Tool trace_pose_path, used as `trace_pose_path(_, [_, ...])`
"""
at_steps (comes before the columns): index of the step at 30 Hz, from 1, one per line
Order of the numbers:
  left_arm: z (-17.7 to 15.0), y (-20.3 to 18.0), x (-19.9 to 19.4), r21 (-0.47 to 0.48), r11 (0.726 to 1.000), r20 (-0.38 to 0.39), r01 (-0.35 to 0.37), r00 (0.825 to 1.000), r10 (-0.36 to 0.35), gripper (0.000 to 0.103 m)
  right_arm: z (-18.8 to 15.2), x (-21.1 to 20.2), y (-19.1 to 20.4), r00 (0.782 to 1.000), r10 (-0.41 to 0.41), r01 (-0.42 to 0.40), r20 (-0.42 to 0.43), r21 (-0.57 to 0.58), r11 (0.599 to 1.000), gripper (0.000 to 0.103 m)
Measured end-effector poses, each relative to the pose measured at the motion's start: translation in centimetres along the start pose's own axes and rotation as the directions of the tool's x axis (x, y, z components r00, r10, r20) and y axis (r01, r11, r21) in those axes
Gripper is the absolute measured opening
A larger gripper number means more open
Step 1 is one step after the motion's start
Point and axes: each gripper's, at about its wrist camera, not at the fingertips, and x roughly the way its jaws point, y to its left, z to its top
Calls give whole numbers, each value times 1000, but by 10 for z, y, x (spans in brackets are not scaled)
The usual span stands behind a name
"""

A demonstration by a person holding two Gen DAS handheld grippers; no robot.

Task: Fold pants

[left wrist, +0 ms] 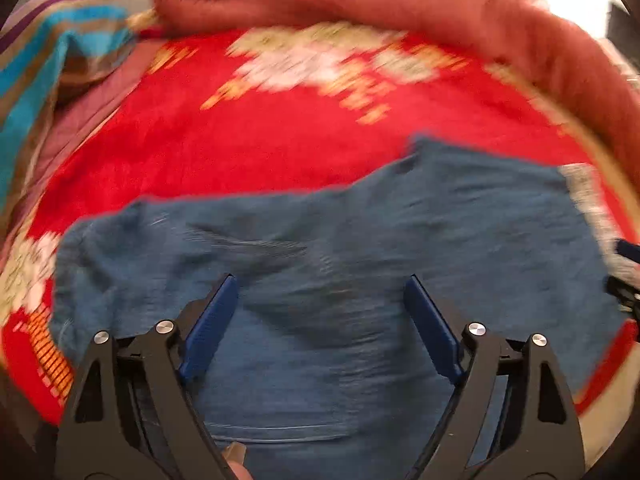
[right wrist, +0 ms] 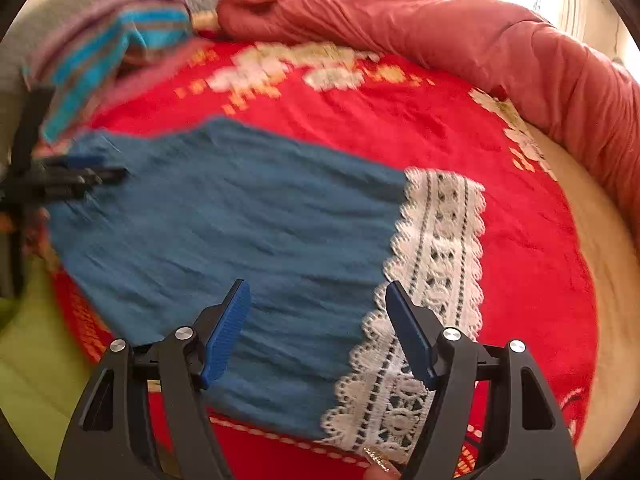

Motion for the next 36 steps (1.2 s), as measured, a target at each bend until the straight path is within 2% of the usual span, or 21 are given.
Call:
trace_pose_path(1, [-2, 10, 2, -28, 1000, -2, 8, 1000, -8, 78, -5, 8, -9, 999, -23, 24, -40, 12, 1000, 69])
trace_pose_path(4, [-4, 28, 3, -79, 996, 10, 48, 999, -48, 78, -15, 9, -24, 998, 50, -48, -24, 91, 995, 69])
trace_pose_path(7, [-7, 28, 4, -72, 996, 12, 50, 999, -50, 78, -15, 9, -20, 1000, 21, -19, -19, 83, 996, 69])
trace_pose_path(12, [-8, 31, -3, -86, 993, 35, 80, 996, -77, 78, -15, 4, -16, 1000, 20, -19, -14, 99, 995, 69])
trace_pose_path(13, [-8, 30, -6, -82, 994, 38, 73, 997, -70, 82, -15, 1, -16, 1000, 22, -21, -9, 104, 994, 69])
trace_pose_path(15, [-8, 23, -19, -56, 997, 53, 52, 997, -49, 94, -13, -8, -16, 999, 41, -43, 18, 118, 992, 69])
trace_pose_path(20, [-17, 7, -49, 17, 999, 99, 46, 994, -48, 94, -9, -31, 1, 994, 71, -79, 87, 89, 993, 69])
trace_pose_path(26, [-29, -20, -65, 102, 993, 94, 62, 993, -71, 94, -1, -41, 32, 985, 126, -128, 115, 17, 992, 69])
trace_pose_path(29, [-38, -41, -65, 177, 982, 80, 63, 994, -78, 94, -2, -39, 48, 983, 150, -151, 105, -3, 989, 69])
trace_pose_path(32, [-49, -62, -55, 263, 964, 47, 29, 998, -43, 94, -6, -32, 60, 984, 159, -158, 75, -17, 987, 69])
trace_pose_path(36, [-58, -67, -36, 304, 952, -39, 31, 999, -20, 94, -16, -13, 60, 995, 97, -97, -17, -10, 995, 69])
